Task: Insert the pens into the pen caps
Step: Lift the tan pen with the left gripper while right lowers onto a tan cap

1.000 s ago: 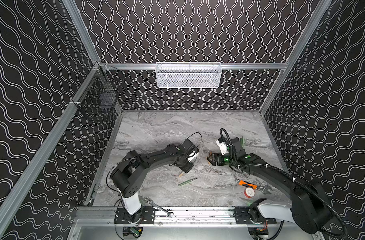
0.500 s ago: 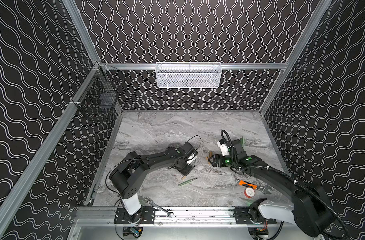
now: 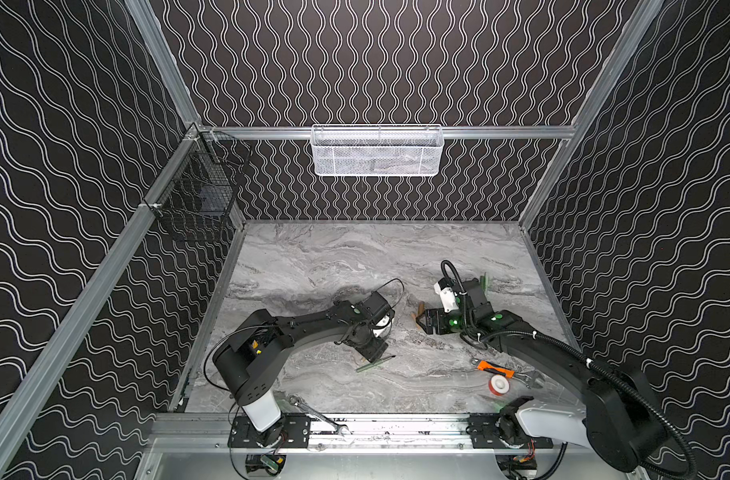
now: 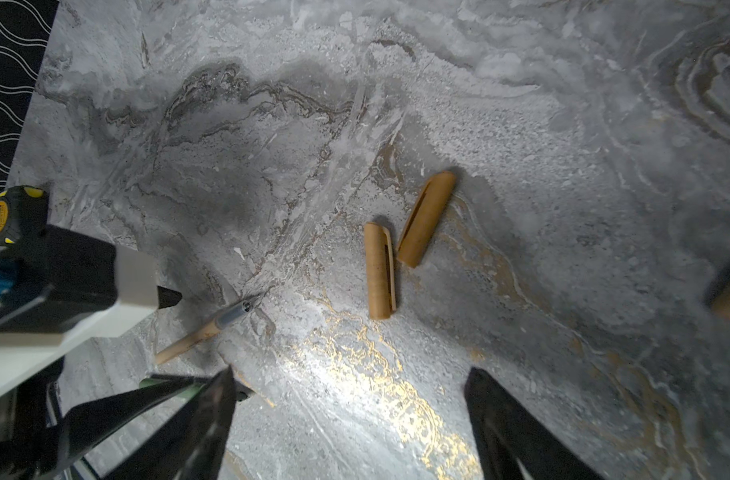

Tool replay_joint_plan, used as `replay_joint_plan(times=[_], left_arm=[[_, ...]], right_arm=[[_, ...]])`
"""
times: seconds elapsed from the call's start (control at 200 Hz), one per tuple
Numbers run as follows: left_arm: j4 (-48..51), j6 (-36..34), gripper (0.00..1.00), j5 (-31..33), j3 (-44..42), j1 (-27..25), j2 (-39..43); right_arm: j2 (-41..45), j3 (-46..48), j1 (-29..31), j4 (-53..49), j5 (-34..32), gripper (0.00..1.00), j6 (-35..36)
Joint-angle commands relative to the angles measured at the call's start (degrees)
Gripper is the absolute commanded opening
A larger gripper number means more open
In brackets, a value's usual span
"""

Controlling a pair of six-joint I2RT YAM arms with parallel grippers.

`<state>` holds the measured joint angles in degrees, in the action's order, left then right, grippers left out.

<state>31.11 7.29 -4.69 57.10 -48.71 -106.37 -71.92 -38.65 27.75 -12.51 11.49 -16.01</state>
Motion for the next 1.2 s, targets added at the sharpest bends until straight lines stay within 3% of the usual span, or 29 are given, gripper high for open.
replay_joint_plan(times=[0.0,0.225,0.4,0.5,1.001,1.196], left_arm=[[-0.6,0.4,0.68,0.3,0.4,0.0,-0.6],[-1.0,0.7,0.51,-0.8,0.3,-0.2,-1.4],[-0.3,1.0,0.47,0.8,1.5,-1.4,-3.3],[0.4,1.6,0.32,2.8,2.1,-2.4,-4.5],[-0.1,4.4,0.29,3.8,2.1,-4.3,-8.2],[-0.9,4.9,0.10,4.3,1.3,-4.3,-7.6]], right_arm=[[0.3,-0.1,0.1,1.5,0.0,0.89,-0.1],[0.6,0.0,0.1,1.2,-0.3,0.89,-0.1],[0.6,-0.3,0.1,1.3,-0.2,0.89,0.0],[0.7,-0.4,0.1,1.2,-0.3,0.89,0.1],[1.3,-1.0,0.1,-0.5,-2.4,0.89,0.7],[1.7,-0.8,0.0,-0.8,-3.1,0.89,0.8]])
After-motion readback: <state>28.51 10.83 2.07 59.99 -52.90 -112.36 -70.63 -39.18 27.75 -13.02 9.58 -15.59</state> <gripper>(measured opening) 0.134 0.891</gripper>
